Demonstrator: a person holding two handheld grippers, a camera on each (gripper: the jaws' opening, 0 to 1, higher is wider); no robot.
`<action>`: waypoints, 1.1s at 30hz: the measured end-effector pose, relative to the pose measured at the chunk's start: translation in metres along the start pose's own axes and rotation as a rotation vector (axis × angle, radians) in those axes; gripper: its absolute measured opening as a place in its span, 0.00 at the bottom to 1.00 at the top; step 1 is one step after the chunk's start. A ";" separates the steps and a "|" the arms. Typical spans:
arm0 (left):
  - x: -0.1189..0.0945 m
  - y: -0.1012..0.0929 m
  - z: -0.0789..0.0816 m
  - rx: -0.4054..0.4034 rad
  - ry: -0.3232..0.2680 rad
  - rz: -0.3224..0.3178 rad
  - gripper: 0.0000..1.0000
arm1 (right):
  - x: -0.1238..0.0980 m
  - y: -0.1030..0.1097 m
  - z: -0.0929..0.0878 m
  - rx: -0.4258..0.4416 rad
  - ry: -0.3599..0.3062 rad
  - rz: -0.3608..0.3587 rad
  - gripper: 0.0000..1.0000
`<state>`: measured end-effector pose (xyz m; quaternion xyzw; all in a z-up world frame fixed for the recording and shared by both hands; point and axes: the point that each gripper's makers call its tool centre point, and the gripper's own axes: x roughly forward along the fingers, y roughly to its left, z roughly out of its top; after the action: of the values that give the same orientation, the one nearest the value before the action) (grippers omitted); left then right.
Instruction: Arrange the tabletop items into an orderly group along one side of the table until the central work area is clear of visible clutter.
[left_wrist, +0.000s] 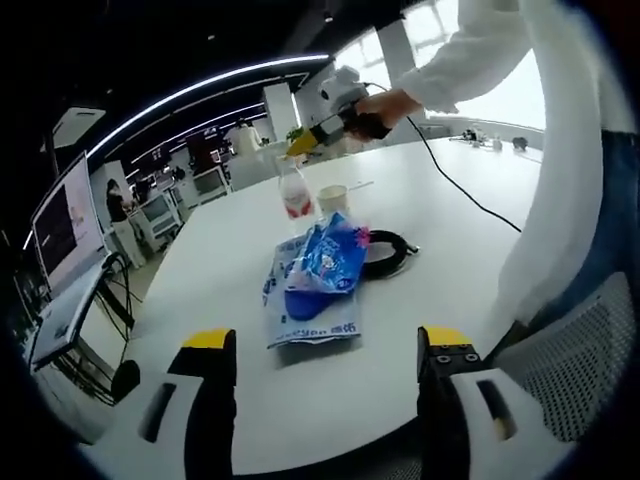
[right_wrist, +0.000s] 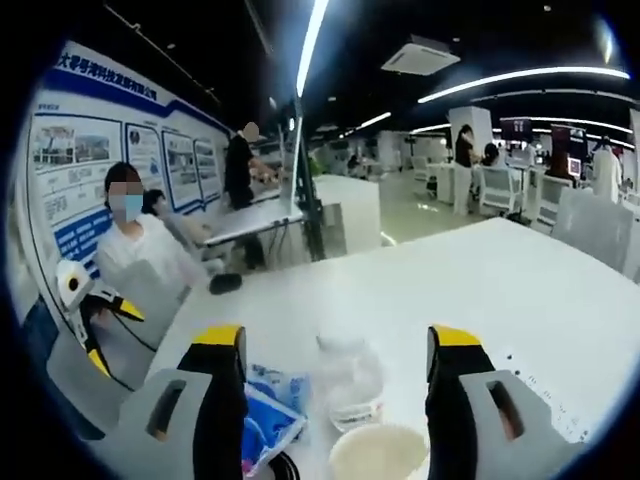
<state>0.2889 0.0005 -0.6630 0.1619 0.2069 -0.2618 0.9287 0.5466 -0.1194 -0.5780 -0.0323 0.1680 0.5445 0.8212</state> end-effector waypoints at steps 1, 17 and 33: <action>0.000 0.000 0.000 -0.001 -0.002 -0.001 0.75 | -0.002 0.001 0.000 0.000 -0.001 -0.003 0.74; -0.001 -0.004 0.003 -0.005 -0.009 -0.014 0.74 | -0.027 0.025 -0.006 0.037 -0.024 -0.034 0.70; 0.000 -0.004 0.001 -0.018 0.006 -0.019 0.72 | -0.062 0.038 -0.022 0.125 -0.078 -0.131 0.67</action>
<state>0.2865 -0.0033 -0.6634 0.1525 0.2137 -0.2683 0.9269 0.4849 -0.1640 -0.5746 0.0294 0.1669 0.4791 0.8612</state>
